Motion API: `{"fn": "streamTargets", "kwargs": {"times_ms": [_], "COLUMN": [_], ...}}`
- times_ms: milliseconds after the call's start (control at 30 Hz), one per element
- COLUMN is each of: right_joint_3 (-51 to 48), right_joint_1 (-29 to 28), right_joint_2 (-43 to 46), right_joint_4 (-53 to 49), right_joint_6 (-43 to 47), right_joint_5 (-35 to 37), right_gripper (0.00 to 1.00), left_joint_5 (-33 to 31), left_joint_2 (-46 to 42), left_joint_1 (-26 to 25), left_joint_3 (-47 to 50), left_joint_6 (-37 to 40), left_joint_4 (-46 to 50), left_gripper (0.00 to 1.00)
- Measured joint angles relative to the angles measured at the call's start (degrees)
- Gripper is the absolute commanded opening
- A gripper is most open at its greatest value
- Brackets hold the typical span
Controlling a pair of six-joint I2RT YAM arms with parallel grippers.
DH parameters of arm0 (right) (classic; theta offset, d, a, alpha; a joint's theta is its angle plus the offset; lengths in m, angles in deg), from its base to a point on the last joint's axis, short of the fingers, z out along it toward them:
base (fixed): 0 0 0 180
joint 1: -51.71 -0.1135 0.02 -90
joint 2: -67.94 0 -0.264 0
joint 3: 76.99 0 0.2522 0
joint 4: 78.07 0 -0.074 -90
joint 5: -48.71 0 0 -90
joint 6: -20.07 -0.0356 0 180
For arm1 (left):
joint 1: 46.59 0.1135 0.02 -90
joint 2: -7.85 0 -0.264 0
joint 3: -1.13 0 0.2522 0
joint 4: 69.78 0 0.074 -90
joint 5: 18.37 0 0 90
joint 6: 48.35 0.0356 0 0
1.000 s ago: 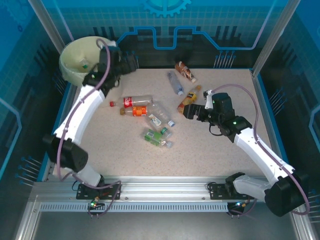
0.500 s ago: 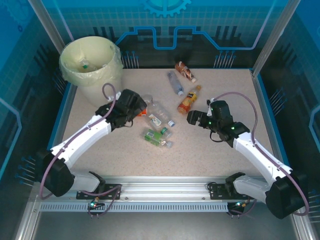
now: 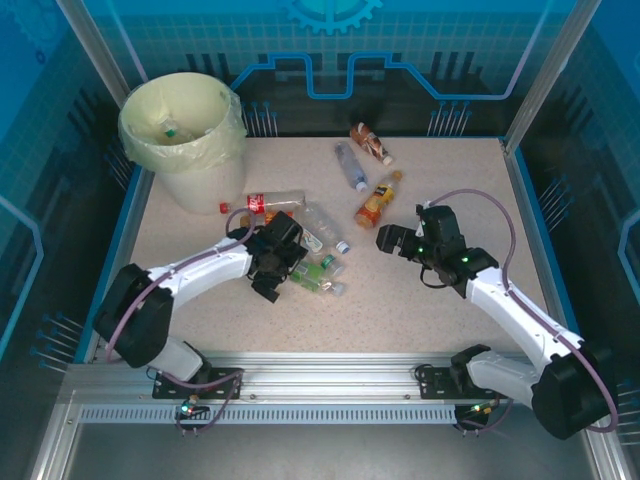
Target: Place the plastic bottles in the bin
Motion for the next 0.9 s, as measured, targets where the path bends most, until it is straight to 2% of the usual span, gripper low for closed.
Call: {"fn": "streamTargets", "kwargs": {"times_ms": [333, 533, 900], "right_joint_3": [0.00, 0.00, -0.15], "right_joint_1": [0.00, 0.02, 0.00], "right_joint_2": [2.23, 3.08, 3.30], "right_joint_4": [-1.09, -2.27, -2.29], "right_joint_6": [-0.20, -0.17, -0.15], "right_joint_5": [0.00, 0.04, -0.28], "right_gripper": [1.00, 1.00, 1.00], "left_joint_5": [0.92, 1.36, 1.36], "left_joint_2": [7.28, 9.97, 9.99], "left_joint_1": [-0.68, -1.57, -1.84], "left_joint_3": [-2.71, -3.32, -2.93], "left_joint_6": [-2.16, -2.25, -2.19], "left_joint_4": [-5.25, -6.54, -6.95], "left_gripper": [0.97, 0.83, 0.66]}}
